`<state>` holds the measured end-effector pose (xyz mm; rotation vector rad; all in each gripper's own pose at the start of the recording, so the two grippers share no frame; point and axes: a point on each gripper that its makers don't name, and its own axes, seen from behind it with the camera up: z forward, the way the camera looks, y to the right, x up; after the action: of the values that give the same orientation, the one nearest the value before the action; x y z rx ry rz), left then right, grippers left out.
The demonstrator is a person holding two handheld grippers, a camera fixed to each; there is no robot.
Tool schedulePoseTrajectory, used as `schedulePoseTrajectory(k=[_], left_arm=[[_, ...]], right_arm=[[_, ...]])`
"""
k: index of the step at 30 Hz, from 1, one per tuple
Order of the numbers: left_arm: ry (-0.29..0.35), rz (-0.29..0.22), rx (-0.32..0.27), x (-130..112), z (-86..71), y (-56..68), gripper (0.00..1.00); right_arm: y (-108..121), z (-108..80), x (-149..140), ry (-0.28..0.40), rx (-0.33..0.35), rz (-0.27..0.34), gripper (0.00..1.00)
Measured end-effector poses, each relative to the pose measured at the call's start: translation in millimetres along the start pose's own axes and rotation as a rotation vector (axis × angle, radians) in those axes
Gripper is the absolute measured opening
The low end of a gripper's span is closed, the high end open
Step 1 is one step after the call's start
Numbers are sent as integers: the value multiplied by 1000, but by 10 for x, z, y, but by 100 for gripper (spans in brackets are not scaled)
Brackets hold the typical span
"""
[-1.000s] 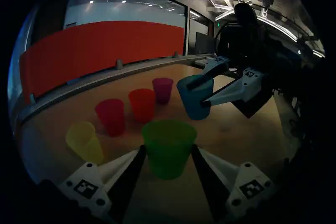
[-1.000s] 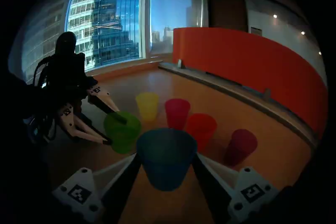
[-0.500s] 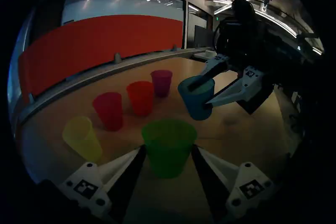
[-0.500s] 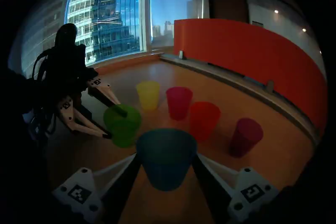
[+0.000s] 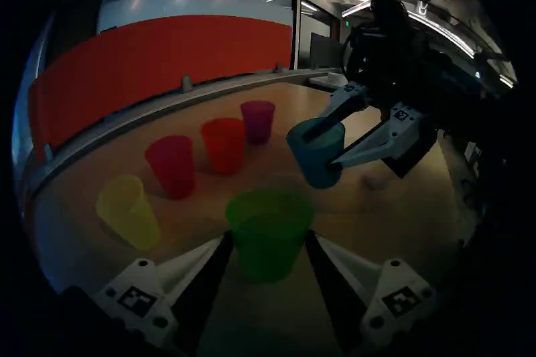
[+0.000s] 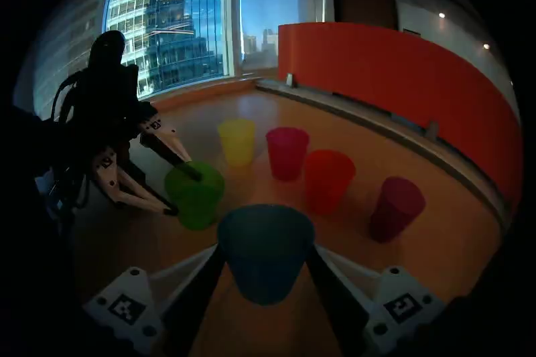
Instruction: Pour water
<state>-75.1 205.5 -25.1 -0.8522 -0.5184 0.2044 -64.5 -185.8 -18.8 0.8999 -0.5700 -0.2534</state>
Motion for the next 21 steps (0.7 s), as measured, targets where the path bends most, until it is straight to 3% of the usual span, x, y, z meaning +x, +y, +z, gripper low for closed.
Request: schedulePoseTrajectory(k=[21], left_arm=[[-21, -29, 2, -92, -62, -42, 79]], right_arm=[[-26, 39, -259, -43, -12, 1, 87]])
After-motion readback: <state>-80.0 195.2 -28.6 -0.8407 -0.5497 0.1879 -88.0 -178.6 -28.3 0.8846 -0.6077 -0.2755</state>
